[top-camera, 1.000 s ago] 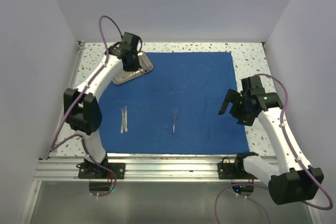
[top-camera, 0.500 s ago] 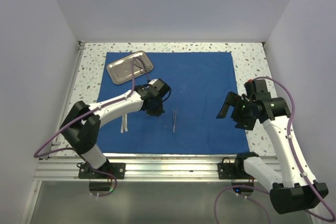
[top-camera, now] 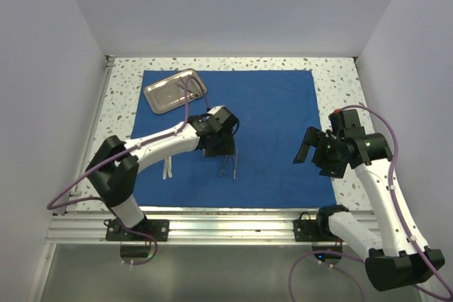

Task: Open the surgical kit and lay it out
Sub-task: Place the medical item in the surgical kit, then pick up the medical item from the container.

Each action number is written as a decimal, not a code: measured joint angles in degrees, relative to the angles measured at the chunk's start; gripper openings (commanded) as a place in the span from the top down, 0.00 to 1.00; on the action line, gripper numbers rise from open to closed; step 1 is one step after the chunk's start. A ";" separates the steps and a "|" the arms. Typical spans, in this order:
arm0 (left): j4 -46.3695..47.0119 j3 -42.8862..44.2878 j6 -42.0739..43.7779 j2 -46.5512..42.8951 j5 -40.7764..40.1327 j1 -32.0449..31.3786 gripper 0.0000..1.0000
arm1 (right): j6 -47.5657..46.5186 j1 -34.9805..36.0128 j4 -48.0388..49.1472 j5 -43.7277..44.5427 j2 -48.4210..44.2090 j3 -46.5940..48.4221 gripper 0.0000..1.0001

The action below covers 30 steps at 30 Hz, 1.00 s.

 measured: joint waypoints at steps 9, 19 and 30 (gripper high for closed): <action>-2.23 12.33 8.79 0.72 -1.75 16.98 0.41 | -0.92 0.07 0.15 3.04 2.43 0.98 0.02; -4.26 40.85 21.86 23.96 -3.82 35.43 0.45 | -1.51 0.00 1.07 6.75 6.71 4.50 0.02; -6.56 53.90 26.60 39.58 -2.49 37.00 0.48 | -1.09 -0.63 0.85 11.04 7.13 4.81 0.01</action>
